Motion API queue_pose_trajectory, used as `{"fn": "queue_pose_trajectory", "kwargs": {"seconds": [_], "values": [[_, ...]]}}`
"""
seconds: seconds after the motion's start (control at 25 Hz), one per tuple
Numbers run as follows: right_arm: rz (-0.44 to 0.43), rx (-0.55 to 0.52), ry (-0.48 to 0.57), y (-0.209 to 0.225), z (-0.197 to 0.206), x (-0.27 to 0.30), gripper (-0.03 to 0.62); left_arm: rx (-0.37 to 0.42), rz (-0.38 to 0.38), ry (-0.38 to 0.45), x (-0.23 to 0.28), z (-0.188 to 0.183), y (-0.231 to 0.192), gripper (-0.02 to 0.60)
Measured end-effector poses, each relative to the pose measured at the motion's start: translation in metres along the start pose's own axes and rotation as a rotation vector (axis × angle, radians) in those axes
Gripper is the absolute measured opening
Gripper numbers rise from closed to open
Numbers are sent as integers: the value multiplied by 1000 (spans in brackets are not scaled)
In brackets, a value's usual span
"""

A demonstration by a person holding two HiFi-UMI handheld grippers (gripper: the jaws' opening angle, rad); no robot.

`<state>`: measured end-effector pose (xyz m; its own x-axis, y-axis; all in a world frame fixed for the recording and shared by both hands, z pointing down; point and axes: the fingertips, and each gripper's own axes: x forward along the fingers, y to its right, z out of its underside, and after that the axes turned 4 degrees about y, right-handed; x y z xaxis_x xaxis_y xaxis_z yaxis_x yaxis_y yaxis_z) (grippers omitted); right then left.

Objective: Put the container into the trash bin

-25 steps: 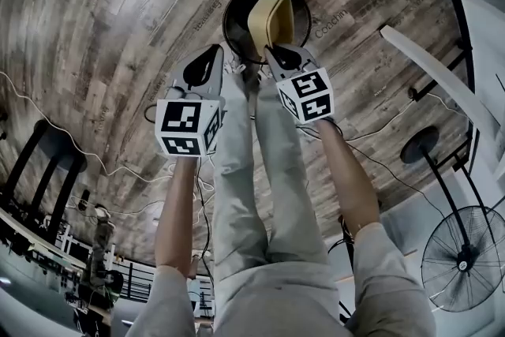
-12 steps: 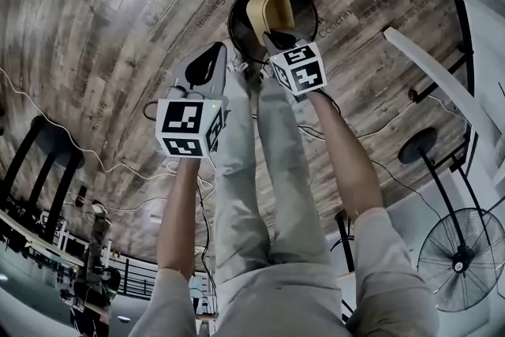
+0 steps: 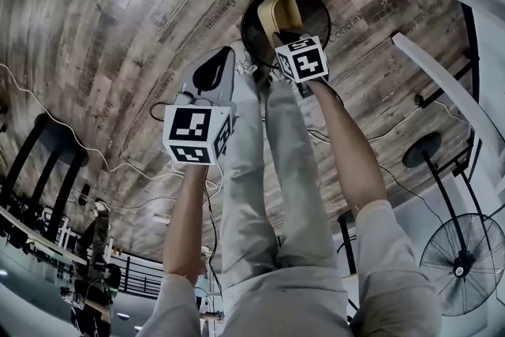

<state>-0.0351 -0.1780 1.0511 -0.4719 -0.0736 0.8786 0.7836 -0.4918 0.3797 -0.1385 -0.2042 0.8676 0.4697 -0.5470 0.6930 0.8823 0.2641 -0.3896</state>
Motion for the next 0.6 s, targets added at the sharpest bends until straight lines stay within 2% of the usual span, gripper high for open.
{"fn": "queue_pose_trajectory", "kwargs": {"seconds": [0.16, 0.2, 0.24, 0.32, 0.6], "values": [[6, 11, -19, 1, 2, 8, 31, -5, -9, 0, -2, 2, -9, 11], [6, 13, -20, 1, 2, 10, 60, -6, -11, -1, -2, 2, -10, 11], [8, 15, -19, 2, 1, 11, 120, -8, -12, -2, -2, 3, -11, 11], [10, 17, -13, 2, 0, 11, 149, -9, -13, -2, -1, 2, -12, 11], [26, 18, 9, -1, -2, 2, 166, -1, 2, -2, -2, -2, -7, 11]]}}
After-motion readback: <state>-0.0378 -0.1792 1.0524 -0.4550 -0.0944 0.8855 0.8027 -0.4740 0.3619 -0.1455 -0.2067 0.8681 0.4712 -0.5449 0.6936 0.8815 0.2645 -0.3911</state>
